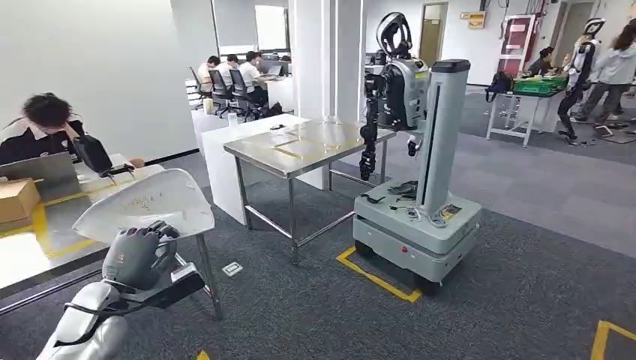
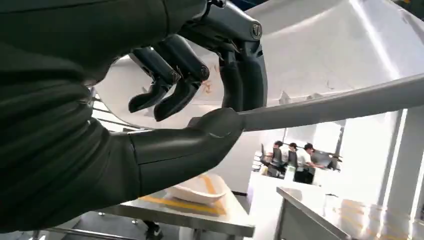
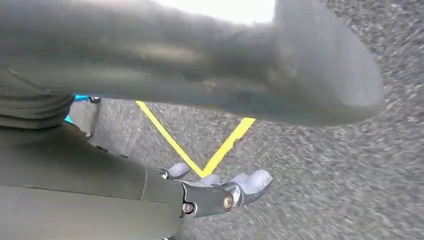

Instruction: Take the parts from the cabinet and place them on the table.

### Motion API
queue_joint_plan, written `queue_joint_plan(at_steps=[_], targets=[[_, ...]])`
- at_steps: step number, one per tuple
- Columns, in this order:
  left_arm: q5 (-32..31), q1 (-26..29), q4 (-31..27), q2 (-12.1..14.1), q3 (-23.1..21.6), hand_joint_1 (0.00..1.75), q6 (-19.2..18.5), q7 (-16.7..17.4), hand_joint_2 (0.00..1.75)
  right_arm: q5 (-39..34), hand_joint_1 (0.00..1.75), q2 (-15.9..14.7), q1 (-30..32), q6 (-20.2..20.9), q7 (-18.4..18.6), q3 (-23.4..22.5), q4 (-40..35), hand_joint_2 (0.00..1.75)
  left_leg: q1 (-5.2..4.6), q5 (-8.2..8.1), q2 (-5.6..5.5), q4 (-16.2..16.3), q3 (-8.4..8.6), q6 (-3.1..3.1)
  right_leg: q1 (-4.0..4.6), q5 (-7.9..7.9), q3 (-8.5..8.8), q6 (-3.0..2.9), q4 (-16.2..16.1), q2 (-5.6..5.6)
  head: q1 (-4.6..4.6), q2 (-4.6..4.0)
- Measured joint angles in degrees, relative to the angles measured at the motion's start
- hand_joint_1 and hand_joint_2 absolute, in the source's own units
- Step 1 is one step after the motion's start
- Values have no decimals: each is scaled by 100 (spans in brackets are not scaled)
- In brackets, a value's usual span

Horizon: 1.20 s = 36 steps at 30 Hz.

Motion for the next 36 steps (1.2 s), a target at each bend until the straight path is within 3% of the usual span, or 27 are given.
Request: queue_joint_plan(at_steps=[1, 4, 5, 6, 7, 9, 10, 11, 12, 13, 14, 15, 17, 19, 20, 21, 22, 24, 25, 26, 27, 29, 30, 31, 32, 34, 36], targets=[[-9, -4, -9, -4, 0, 175, 0, 2, 175, 0, 0, 0, 0, 0, 0, 0, 0, 0, 26, 46, -85, -27, -21, 53, 9, -10, 4, 23, 7, -59, 13, 2], [-33, 2, -13, 39, 4, 175, -2, 22, 175, 0, 0, 0, -9, 0, 0, 0, 0, 0, 35, 68, -309, -45, -46, 126, 21, -30, 68, 98, -24, -247, 15, 0], [-44, 5, -31, 18, 7, 175, -2, 22, 175, 0, 0, 0, -14, 0, 0, 0, 0, 0, 90, 94, -366, -88, -11, 164, -15, -90, 52, 148, 29, -118, 22, 0], [-50, -20, -31, 17, 13, 175, -2, 20, 175, 0, 0, 2, -19, 0, 0, 0, 0, 0, 110, 106, -425, -95, -12, 192, -22, -241, -37, 178, 239, 194, 22, 0], [-57, -25, -28, 13, 18, 175, -2, 31, 175, 0, 0, 7, -18, 0, 0, 0, 0, 0, 116, 115, -470, -96, -26, 214, -36, -459, -227, 202, 644, 391, 37, 2], [-63, -6, -24, -28, 17, 175, -11, 31, 175, -2, 0, -2, 5, 0, 4, 0, 0, 0, 115, 123, -621, -89, -55, 233, -48, -826, -684, 229, 1562, 496, 41, 0], [-66, 8, -20, -33, 17, 175, -26, 31, 175, 0, 0, -2, 12, 0, 9, 0, 0, 0, 115, 129, -710, -77, -68, 229, -47, -847, -824, 230, 1800, 502, 39, 0], [-66, 22, -11, -35, 17, 175, -35, 31, 175, -2, 0, -2, 13, -2, 9, -2, 0, 0, 119, 132, -779, -66, -73, 225, -52, -726, -820, 228, 1733, 503, 46, 0], [-68, 23, -11, -35, 17, 175, -42, 31, 175, -2, 0, -2, 9, -2, 9, -2, 0, 0, 123, 134, -855, -52, -77, 219, -60, -486, -681, 221, 1405, 514, 46, 0], [-68, 17, -11, -35, 17, 175, -46, 37, 175, -2, 0, -2, 6, -2, 9, -2, 0, 0, 129, 137, -934, -37, -79, 202, -75, -197, -433, 217, 876, 560, 50, 0], [-68, 8, -13, -37, 17, 175, -46, 39, 175, -2, 0, -2, 6, -4, 9, -2, 0, 0, 135, 135, -996, -20, -82, 176, -98, 37, -173, 213, 343, 710, 48, 0], [-68, -1, -13, -46, 17, 175, -46, 41, 175, -2, 0, -2, 3, -4, 7, -2, 0, 0, 140, 143, -1047, -12, -101, 140, -137, -33, -54, 209, 83, 1033, 48, 0], [-68, -25, -13, -46, 22, 175, -50, 46, 175, -2, 0, -2, 4, -9, 11, -2, 0, 0, 137, 181, -1190, -25, -159, 29, -88, -12, -68, 173, 49, 914, 48, 0], [-74, -25, -11, -31, 22, 175, -52, 44, 175, -7, 0, 0, -2, -9, 15, -2, 0, 0, 157, 237, -1322, -87, -170, -63, -56, 16, -18, 86, 33, 791, 53, 0], [-74, -19, -9, -13, 22, 175, -55, 44, 175, -9, 0, 20, -14, -9, 13, -2, 2, 0, 158, 235, -1235, -60, -212, -74, -110, 65, -14, 23, -28, 700, 48, 0], [-76, -35, -4, 18, 24, 175, -55, 44, 175, -11, 0, 11, -25, -11, 11, -2, 0, 0, 114, 145, -846, 39, -251, -90, -96, 81, 2, -9, -49, 655, 31, 0], [-74, -64, 2, 22, 24, 175, -59, 46, 175, -11, 0, 11, -22, -11, 11, -2, 0, 0, 119, -65, -639, 324, -373, -106, -82, 87, 1, -45, -53, 605, 9, 0], [-76, -76, 13, 2, 24, 175, -61, 44, 175, -26, 0, 11, 3, -11, 13, -4, 0, 0, 128, -465, -519, 1142, -725, -125, -63, 81, -8, -64, -47, 469, 15, 0], [-76, -71, 37, -6, 24, 175, -81, 44, 175, -39, 0, 11, 10, -11, 15, -4, 0, 0, 130, -581, -509, 1506, -875, -135, -57, 76, -15, -72, -44, 381, 15, 0], [-76, -67, 52, -9, 24, 175, -85, 46, 175, -39, 0, 11, 10, -11, 15, -4, 0, 0, 132, -558, -498, 1582, -892, -139, -54, 70, -17, -76, -38, 306, 15, 0], [-76, -68, 66, -9, 24, 175, -85, 46, 175, -44, 0, 11, 7, -9, 15, -4, 0, 0, 132, -413, -483, 1392, -766, -136, -53, 61, -18, -75, -27, 226, 15, 0], [-79, -84, 68, -11, 24, 175, -85, 46, 175, -50, 0, 13, 2, -7, 15, -4, 0, 0, 130, -12, -383, 506, -252, -106, -53, 28, -5, -44, -2, 108, 15, 0], [-79, -104, 68, -24, 24, 175, -94, 46, 175, -85, 0, 13, 2, 9, 15, -4, 0, 0, 127, 27, -316, 78, -40, -86, -49, 9, 2, -11, 6, 103, 15, 0], [-87, -135, 66, -48, 24, 175, -105, 46, 175, -162, 0, 13, -15, 29, 15, -13, 0, 0, 61, -38, -311, 2, 43, -40, -13, -2, -38, 28, 19, 47, 11, 0], [-92, -152, 70, -61, 24, 175, -111, 46, 175, -219, 0, 13, -21, 55, 20, -31, 0, 0, 73, -23, -340, 3, 20, 22, -16, 9, -36, 57, 9, 25, 33, 2], [-107, -154, 85, -33, 24, 175, -140, 61, 175, -315, 0, 13, -58, 140, 70, -79, 0, 0, 53, -7, -382, -17, 10, 70, -12, 35, 0, 100, -36, -10, 37, 2], [-127, -167, 94, -74, 24, 175, -160, 59, 175, -383, 0, 11, -59, 241, 109, -142, 2, 0, 85, 26, -385, -45, 21, 61, 8, 34, -4, -67, -41, 5, 42, 0]])
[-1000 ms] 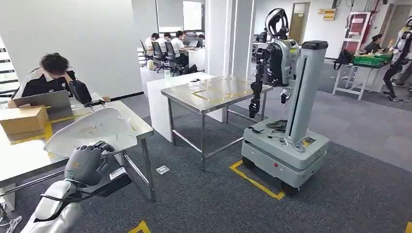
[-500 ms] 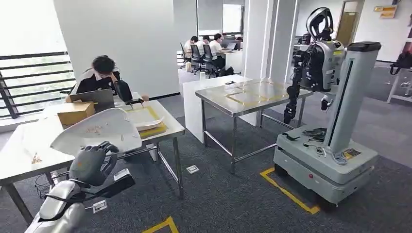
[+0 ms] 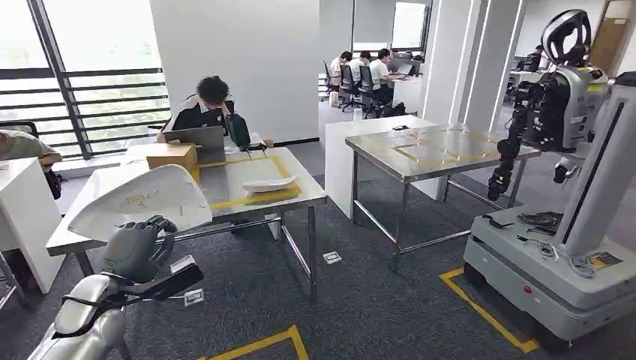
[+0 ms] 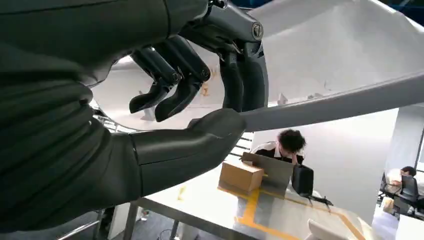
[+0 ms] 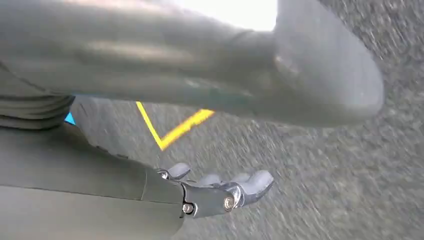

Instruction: Take the parts from the cabinet and place them on the table.

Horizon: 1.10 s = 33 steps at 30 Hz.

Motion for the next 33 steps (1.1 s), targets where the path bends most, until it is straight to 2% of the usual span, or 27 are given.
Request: queue_joint_plan(at_steps=[6, 8, 11, 18, 22, 25, 28, 29, 30, 31, 32, 33], targets=[[-20, -4, 22, -37, 0, 175, -11, 2, 175, -31, 0, -2, -12, 74, 0, -92, 0, 0, -11, -17, 37, 2, 2, 63, -5, 68, 38, 110, -92, 40, 0, 2], [-26, -4, 24, -44, 0, 175, -15, 2, 175, -33, 0, -2, -10, 103, -2, -116, 0, 0, -15, -16, 48, 4, 2, 74, -9, 78, 37, 130, -98, 45, 0, 0], [-35, -4, 24, -55, 0, 175, -28, 2, 175, -33, 0, -2, -11, 142, -11, -120, 0, 0, -20, -12, 55, 6, 2, 84, -16, 83, 36, 194, -100, 50, 0, 2], [-33, -8, 24, -50, 0, 175, -50, -7, 175, -50, 0, -2, -9, 199, -18, -125, 0, 0, -10, 0, 57, 3, 2, 78, -2, 87, 30, 204, -96, 51, 0, 0], [-33, -8, 28, -35, 0, 175, -50, -13, 175, -50, 0, -2, -8, 203, -18, -127, 0, 0, -31, -4, 60, 11, 0, 83, -23, 94, 30, 222, -97, 51, -2, 2], [-15, -8, 33, -20, 0, 175, -50, -13, 175, -68, 0, -2, -9, 203, -18, -127, 0, 0, -46, -14, 59, 12, -7, 101, -37, 95, 31, 237, -97, 47, 0, 0], [-13, -9, 28, 33, 0, 175, -50, -13, 175, -83, 0, 2, -22, 203, -33, -127, 0, 0, -62, -15, 27, -30, 1, 146, -45, 87, 49, 290, -114, 6, 0, 2], [-13, -3, 13, 28, 0, 175, -50, -13, 175, -83, 0, 0, -26, 203, -37, -127, 0, 0, 11, 30, 27, -102, 57, 188, -70, 55, 42, 322, -75, 114, 0, 0], [-13, -22, 11, 19, 0, 175, -50, -18, 175, -85, 0, 0, -24, 203, -44, -127, 0, 0, 18, 36, 13, -123, 65, 213, -74, -64, -32, 329, 87, 316, 0, 0], [-9, -32, 5, 17, 0, 175, -50, -13, 175, -85, 0, 2, -14, 203, -52, -127, 0, 0, 21, 40, 7, -123, 59, 228, -76, -315, -247, 331, 519, 443, 6, 2], [-4, -27, 6, -2, 0, 175, -52, -18, 175, -87, 0, 2, 1, 203, -59, -129, 0, 0, 21, 35, -4, -123, 58, 236, -84, -483, -427, 341, 891, 477, 4, 2], [-4, -13, 11, -22, 0, 175, -57, -20, 175, -90, 0, 0, 25, 203, -61, -133, 0, 0, 20, 30, -37, -121, 54, 241, -85, -677, -682, 352, 1398, 489, 9, 2]])
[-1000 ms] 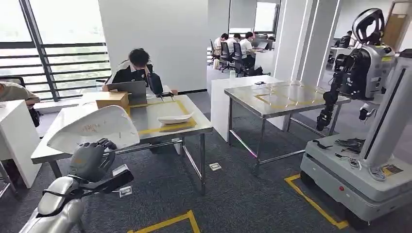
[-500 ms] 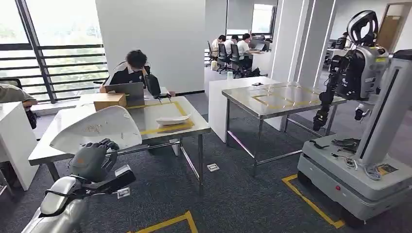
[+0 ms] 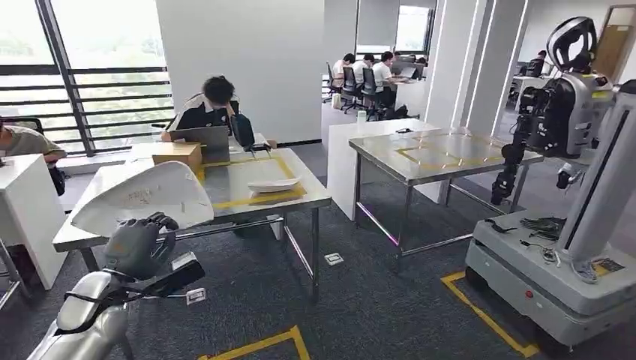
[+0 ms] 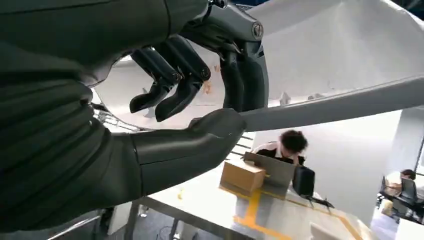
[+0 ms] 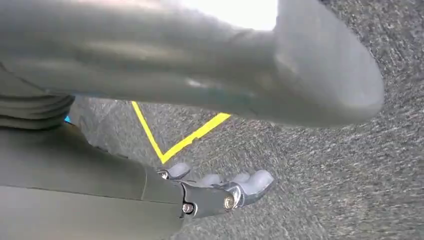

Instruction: Take the parts from the cabinet and place them on the table.

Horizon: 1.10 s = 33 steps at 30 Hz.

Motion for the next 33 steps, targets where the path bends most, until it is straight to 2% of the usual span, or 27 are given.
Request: queue_joint_plan(at_steps=[1, 2, 3, 5, 6, 7, 8, 10, 11, 12, 13, 15, 16, 17, 18, 20, 21, 22, 25, 26, 27, 28, 29, 30, 31, 32, 33], targets=[[-2, 15, 7, -9, 0, 175, -7, -7, 175, 0, 0, 0, 13, 0, -7, -7, 0, 0, 3, -4, -39, 7, -1, -8, -4, -50, -177, 8, 311, 2, 0, -2], [-2, 25, 11, -17, 0, 175, -9, -13, 175, -2, 0, 0, 16, 0, -13, -9, 0, 0, 12, -9, -69, 15, -1, -22, -17, 52, -202, 16, 289, 1, 0, -2], [-2, 27, 11, -22, 0, 175, -17, -13, 175, -4, 0, 0, 15, 0, -15, -15, 0, 0, 29, -21, -93, 37, -1, -51, -37, 277, -88, 25, -5, 1, 0, -2], [-2, 18, 4, -30, 0, 175, -17, -20, 175, -11, 0, 0, 14, -2, -26, -19, 0, 0, 71, -77, -134, 122, -1, -138, -91, 803, 397, 61, -1025, 2, 0, 0], [-2, 15, 2, -35, 0, 175, -17, -19, 175, -11, 0, 6, 13, -2, -31, -20, 0, 0, 64, -108, -147, 164, -25, -190, -111, 754, 517, 88, -1291, 38, 2, -2], [-2, 13, 0, -33, 0, 175, -17, -15, 175, -11, 0, 26, 13, 0, -33, -20, 4, 0, 37, -126, -176, 207, -54, -241, -68, 755, 499, 22, -1313, 82, 0, -2], [-2, 14, 0, -37, 0, 175, -24, -22, 175, -11, 0, 26, 14, 0, -28, -22, 4, 0, 18, -112, -184, 177, -53, -279, -80, 746, 485, -35, -1291, 53, -9, 0], [0, 13, -9, -39, 0, 175, -24, -24, 175, -13, 0, 26, 9, 0, -33, -26, 4, 0, 56, -90, -196, 116, -23, -361, -36, 743, 486, -133, -1285, 53, -2, -2], [0, 17, -24, -33, 0, 175, -35, -22, 175, -13, 0, 26, 2, 0, -37, -26, 4, 0, 64, -120, -187, 125, -55, -407, -69, 772, 516, -196, -1323, 45, -5, 0], [4, 7, -24, -28, 0, 175, -42, -20, 175, -11, 0, 26, 2, 0, -46, -26, 4, 0, 66, -202, -130, 262, -91, -418, -70, 767, 535, -237, -1331, 40, -13, -2], [7, -8, -24, -28, 0, 175, -42, -17, 175, -11, 0, 26, 5, 0, -48, -26, 4, 0, 62, -370, -103, 572, -237, -426, -68, 758, 540, -269, -1331, 41, -22, -2], [7, -4, -20, -28, 0, 175, -55, -11, 175, -9, 0, 26, 12, 17, -46, -26, 4, 0, 62, -742, -96, 1505, -721, -443, -41, 741, 549, -301, -1329, 40, -20, 0], [7, 16, -9, -22, 0, 175, -57, -4, 175, 0, 0, 26, 14, 35, -46, -26, 4, 0, 62, -818, -95, 1889, -948, -438, -26, 730, 555, -317, -1326, 40, -22, -2], [7, 35, -2, -17, 0, 175, -57, 0, 175, 2, 0, 26, 14, 44, -42, -26, 4, 0, 62, -771, -93, 1960, -1016, -427, -17, 719, 568, -324, -1326, 40, -20, 0], [7, 45, -2, -11, 0, 175, -57, 7, 175, 4, 0, 26, 14, 50, -39, -28, 4, 0, 60, -600, -92, 1787, -963, -406, -8, 701, 592, -326, -1325, 40, -22, -2], [7, 40, -11, -2, 0, 175, -57, 9, 175, 4, 0, 26, 13, 68, -37, -28, 4, 0, 43, -45, -76, 848, -528, -331, 10, 650, 673, -311, -1325, 40, -22, -2], [7, 38, -22, 4, 0, 175, -57, 7, 175, 4, 0, 28, 14, 68, -37, -26, 4, 0, 13, 156, -42, 302, -280, -277, 11, 615, 708, -293, -1326, 40, -22, 0], [7, 23, -22, 4, 0, 175, -55, 7, 175, 4, 0, 37, 7, 68, -37, -26, 4, 0, -38, 44, -22, 207, -175, -249, 47, 595, 691, -252, -1316, 38, -22, -2], [4, 26, -24, 7, 0, 175, -55, 9, 175, 4, 0, 37, 8, 63, -33, -26, 4, 0, -58, 19, -59, 177, -198, -205, 19, 601, 706, -164, -1368, 20, -11, 0], [4, 24, -26, 15, 0, 175, -55, 17, 175, 5, 0, 37, -3, 63, -33, -28, 4, 0, -30, 18, -71, 127, -166, -173, 50, 584, 747, -118, -1394, 11, -9, 0], [2, 26, -46, 9, 0, 175, -57, 24, 175, 4, 0, 37, 2, 63, -35, -28, 2, 0, 22, 37, -63, 74, -110, -147, 18, 555, 726, -101, -1361, 17, -4, 2], [2, 8, -55, 11, 0, 175, -57, 24, 175, 7, 0, 37, 2, 63, -44, -26, 2, 0, 19, 23, -67, 56, -76, -95, 43, 450, 657, -94, -1160, 23, -2, 0], [2, 2, -59, 9, 0, 175, -55, 24, 175, 7, 0, 39, 2, 63, -48, -28, 2, 0, 18, 14, -69, 57, -66, -72, 27, 289, 479, -77, -813, 25, 4, 2], [0, 9, -61, 4, 0, 175, -55, 24, 175, 7, 0, 35, 3, 66, -48, -28, 2, 0, 10, -2, -72, 62, -64, -51, 21, 79, 179, -58, -284, 25, 11, 2], [-2, 24, -59, 2, 0, 175, -55, 24, 175, 7, 0, 33, 6, 72, -48, -26, 2, 0, 4, -12, -77, 65, -61, -41, 24, -31, -34, -47, 63, 29, 11, 2], [-4, 43, -59, 2, 0, 175, -55, 24, 175, 7, 0, 33, 11, 88, -48, -28, 2, 0, 0, -32, -86, 79, -61, -39, 26, -64, -262, -39, 374, 32, 20, 2], [-15, 55, -59, 0, 0, 175, -57, 24, 175, 7, 0, 33, 15, 101, -48, -28, 2, 0, 0, -52, -97, 96, -54, -43, 24, 44, -324, -38, 369, 32, 15, 0]])
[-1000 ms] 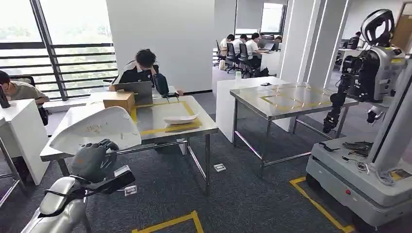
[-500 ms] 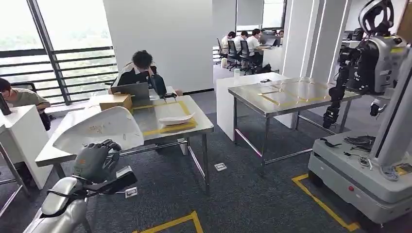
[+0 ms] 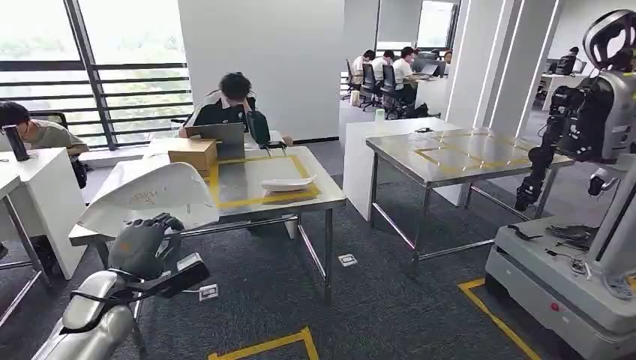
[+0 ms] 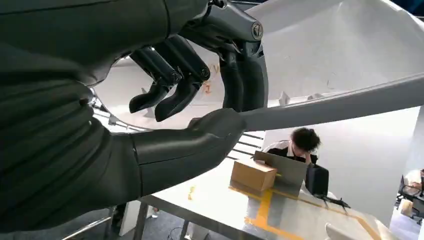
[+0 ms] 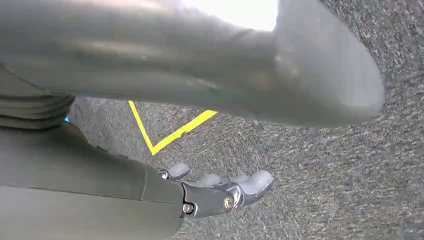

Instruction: Take the parts from the cabinet and place them on the table.

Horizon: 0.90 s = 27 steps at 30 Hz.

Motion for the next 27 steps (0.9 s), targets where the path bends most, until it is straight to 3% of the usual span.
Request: queue_joint_plan(at_steps=[1, 2, 3, 4, 5, 8, 10, 12, 13, 14, 15, 16, 17, 19, 20, 21, 23, 25, 27], targets=[[-11, 4, 0, 2, 0, 175, 2, 2, 175, 0, 0, 0, 2, 4, -2, 2, 0, 0, 0, -25, -13, 21, 12, -11, -2, 246, 73, -6, -277, 0, 4, 2], [-31, 4, -2, 2, 0, 175, 2, 9, 175, 0, 0, 0, 1, 15, -2, 0, 0, 0, 1, -53, -20, 43, 31, -21, -4, 547, 256, -16, -741, -1, 0, 2], [-31, 3, -9, -2, 0, 175, 2, 18, 175, 0, 0, 0, 0, 68, -2, 0, 0, 0, 1, -88, -24, 67, 60, -42, -4, 879, 545, -37, -1383, -1, 4, 0], [-31, 4, -17, -4, 0, 175, 2, 26, 175, 0, 0, -4, -5, 127, 0, 0, 0, 0, 2, -111, -23, 75, 72, -64, 3, 859, 683, -69, -1675, 3, 0, 0], [-37, -12, -15, -4, 0, 175, 11, 50, 175, 0, 0, -4, -7, 177, 0, 2, 0, 0, -32, -128, -34, 86, 61, -101, 47, 843, 710, -81, -1721, 2, 2, 2], [-78, -14, -20, -20, 0, 175, 15, 105, 175, 2, 0, -4, -5, 221, 15, 2, 0, 0, -11, -116, -47, 19, 92, -208, 63, 839, 710, -174, -1713, 4, 7, 2], [-116, -21, -44, -15, 0, 175, 17, 131, 175, 2, 0, 9, -8, 238, 7, 0, 0, 0, -10, -188, -28, 135, 62, -275, 4, 867, 802, -251, -1804, -5, 0, 2], [-151, -46, -42, -17, 0, 175, 20, 146, 175, 2, 0, 7, -9, 238, 4, 2, 0, 0, -1, -510, -7, 794, -266, -309, -2, 843, 838, -309, -1807, -8, -15, 2], [-151, -35, -33, -15, 0, 175, 22, 157, 175, 2, 0, 7, -7, 238, 7, 2, 0, 0, 11, -725, -1, 1366, -574, -336, -2, 819, 860, -331, -1806, -8, -17, 0], [-151, -24, -18, -15, 0, 175, 22, 166, 175, 2, 0, 7, -4, 240, 7, 0, 0, 0, 15, -837, 3, 1747, -808, -350, -2, 802, 868, -329, -1801, -8, -17, 2], [-151, -12, -11, -15, 0, 175, 24, 173, 175, 2, 0, 7, -3, 238, 9, 0, 0, 0, 23, -807, 7, 1898, -931, -353, -2, 784, 883, -325, -1796, -5, -17, 2], [-151, -6, -9, -15, 0, 175, 22, 177, 175, 2, 0, 9, 1, 240, 9, 0, 0, 0, 32, -628, 16, 1771, -913, -356, -4, 759, 913, -313, -1793, -3, -17, 2], [-151, -8, -11, -15, 0, 175, 24, 177, 175, 2, 0, 9, 2, 241, 7, 0, 0, 0, 37, -355, 28, 1398, -763, -353, -7, 727, 949, -295, -1785, -1, -15, 2], [-162, -20, -13, -15, 0, 175, 35, 173, 175, 2, 0, 9, 1, 251, 0, 0, 0, 0, 42, 210, 54, 324, -263, -337, -20, 640, 1037, -240, -1756, -1, -17, 0], [-166, -33, -7, -15, 0, 175, 42, 170, 175, 7, 0, 9, -3, 256, 0, 0, 0, 0, 15, 108, 65, 124, -144, -330, 6, 601, 1042, -192, -1737, 0, -20, 0], [-179, -46, -9, -18, 0, 175, 50, 170, 175, 15, 0, 9, -13, 258, 0, 0, 0, 0, 0, 92, 53, 66, -105, -265, 12, 582, 1026, -156, -1722, 4, -20, 0], [-201, -38, -7, -11, 2, 175, 52, 170, 175, 22, 0, 9, -8, 271, -4, 0, 0, 0, -18, 63, 43, 75, -121, -195, 6, 583, 1049, -100, -1774, -1, -9, 2], [-205, -43, -26, 9, 2, 175, 52, 170, 175, 39, 0, 7, -5, 269, -9, 0, -2, 0, 23, 57, 32, 17, -45, -105, -10, 533, 1066, -25, -1745, -7, -4, 2], [-205, -69, -24, 11, 4, 175, 55, 171, 175, 52, 0, 9, -7, 269, -9, 0, 0, 0, 21, 9, 28, 14, -5, -26, -8, 271, 761, -1, -1133, -3, 6, 0]])
